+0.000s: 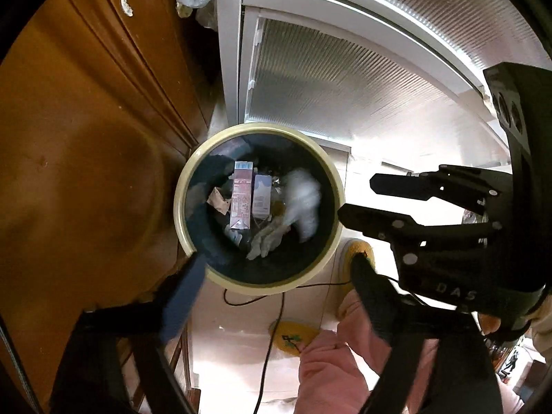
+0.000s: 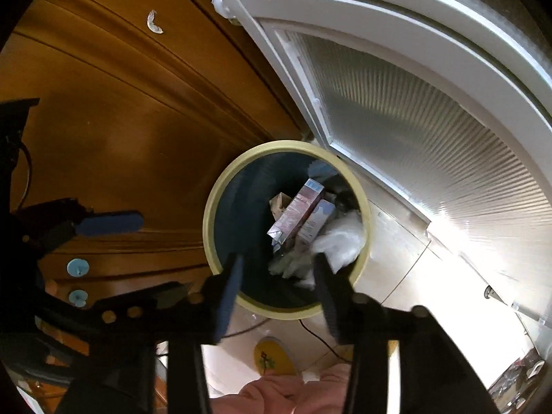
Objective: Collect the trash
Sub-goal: 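Open the left tool over the bin while the right releases the bag into it, then raise both open tools back up toward the counter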
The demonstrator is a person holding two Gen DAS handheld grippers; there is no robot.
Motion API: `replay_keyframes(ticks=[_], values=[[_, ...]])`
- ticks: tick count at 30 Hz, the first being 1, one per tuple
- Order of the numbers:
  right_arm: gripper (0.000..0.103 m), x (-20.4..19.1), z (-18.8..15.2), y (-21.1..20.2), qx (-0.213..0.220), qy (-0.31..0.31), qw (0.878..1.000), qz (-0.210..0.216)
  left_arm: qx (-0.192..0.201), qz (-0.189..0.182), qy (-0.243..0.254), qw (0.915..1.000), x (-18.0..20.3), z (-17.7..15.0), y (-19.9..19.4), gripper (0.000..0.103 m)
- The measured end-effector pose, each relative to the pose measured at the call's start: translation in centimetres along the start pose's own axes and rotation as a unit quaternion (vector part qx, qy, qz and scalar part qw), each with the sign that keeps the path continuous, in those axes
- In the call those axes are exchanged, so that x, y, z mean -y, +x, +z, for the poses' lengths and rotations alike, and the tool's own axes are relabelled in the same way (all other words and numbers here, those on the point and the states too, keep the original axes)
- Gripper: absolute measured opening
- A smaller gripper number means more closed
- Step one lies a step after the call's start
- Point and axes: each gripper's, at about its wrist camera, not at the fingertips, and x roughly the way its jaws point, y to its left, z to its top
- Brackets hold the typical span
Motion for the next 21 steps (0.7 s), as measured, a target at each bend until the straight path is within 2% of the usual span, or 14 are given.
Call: replay_keyframes(ticks=[5, 10, 14, 21], values=[[0.047, 0.4, -0.3, -0.9, 0.002, 0.004, 1.0, 0.005, 0.016, 0.001, -0.005, 0.9999, 0.4, -0.2, -1.5, 0.092], [0.047, 0.8, -0.4, -2.3, 0.01, 0.001, 1.0, 0.002, 0.044, -0.029, -0.029, 0.9982, 1.1, 0.0, -4.3, 0.092], [0.047, 0.3, -0.8, -4.7, 0.016, -0.004, 1.0, -0.003, 0.064, -0.042, -0.038, 0.9964, 1.7, -0.3, -6.6, 0.092], [0.047, -1.4, -1.9, -11.3, 0.041, -0.002, 0.999, 0.0, 0.087, -0.05, -0.033, 0.9944, 3.7, -1.6, -12.6, 0.092]])
